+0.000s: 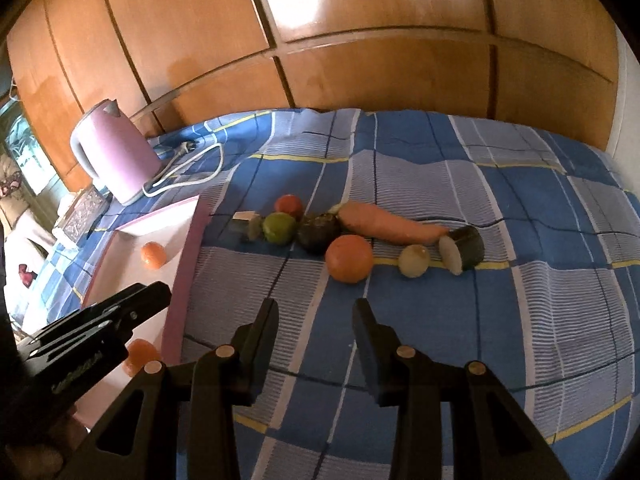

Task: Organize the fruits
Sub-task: 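Move the left tool to the fruit row and grasp the cut taro piece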

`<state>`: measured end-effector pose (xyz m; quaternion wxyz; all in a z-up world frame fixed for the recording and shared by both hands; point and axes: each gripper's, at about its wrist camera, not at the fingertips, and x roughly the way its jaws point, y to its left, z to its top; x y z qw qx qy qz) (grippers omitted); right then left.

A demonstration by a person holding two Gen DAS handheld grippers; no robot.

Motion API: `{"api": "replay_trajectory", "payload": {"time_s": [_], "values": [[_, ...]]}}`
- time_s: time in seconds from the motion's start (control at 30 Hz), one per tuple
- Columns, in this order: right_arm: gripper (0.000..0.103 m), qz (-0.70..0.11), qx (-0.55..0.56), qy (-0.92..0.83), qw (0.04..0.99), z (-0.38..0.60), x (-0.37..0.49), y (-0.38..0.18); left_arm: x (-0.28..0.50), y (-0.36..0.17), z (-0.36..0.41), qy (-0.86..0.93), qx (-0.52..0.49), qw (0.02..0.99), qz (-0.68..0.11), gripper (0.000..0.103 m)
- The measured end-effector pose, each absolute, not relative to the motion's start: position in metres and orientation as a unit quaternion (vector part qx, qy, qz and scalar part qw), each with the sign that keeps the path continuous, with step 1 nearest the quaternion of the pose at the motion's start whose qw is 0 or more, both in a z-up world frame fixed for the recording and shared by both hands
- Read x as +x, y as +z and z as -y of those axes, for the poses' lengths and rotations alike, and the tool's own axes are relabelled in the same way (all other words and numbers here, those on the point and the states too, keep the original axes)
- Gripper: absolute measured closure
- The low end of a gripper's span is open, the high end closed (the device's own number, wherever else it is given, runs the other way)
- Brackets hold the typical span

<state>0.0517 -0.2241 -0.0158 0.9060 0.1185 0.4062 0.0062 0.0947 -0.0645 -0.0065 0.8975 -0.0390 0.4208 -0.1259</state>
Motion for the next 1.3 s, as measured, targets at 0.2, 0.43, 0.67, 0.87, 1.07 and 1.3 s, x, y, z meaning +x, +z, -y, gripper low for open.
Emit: {"api": "replay_trajectory", "payload": {"time_s": [0.2,0.43,0.67,0.87,1.07,1.3], "values": [[0.064,-0.404,0.132,0.008,0.905,0.237,0.059,-0.022,0.111,-0.017,0.074,-0.130,-0.046,0.891,-0.432,0.077],[0.061,-0.404,0.141,0.007,0.904,0.248,0.071,-0.031,0.121,-0.026,0.082,-0.138,-0.050,0.886,-0.440,0.077],[0.053,-0.411,0.143,0.006,0.900,0.252,0.089,-0.041,0.136,-0.027,0.085,-0.132,-0.058,0.884,-0.444,0.077],[0.053,-0.421,0.135,-0.005,0.897,0.252,0.103,-0.049,0.153,-0.028,0.089,-0.131,-0.055,0.881,-0.450,0.077],[0.053,-0.421,0.120,-0.009,0.899,0.251,0.109,-0.053,0.166,-0.029,0.096,-0.129,-0.042,0.884,-0.447,0.077],[0.059,-0.421,0.117,-0.001,0.899,0.251,0.113,-0.055,0.186,-0.042,0.100,-0.128,-0.037,0.877,-0.462,0.077]]}}
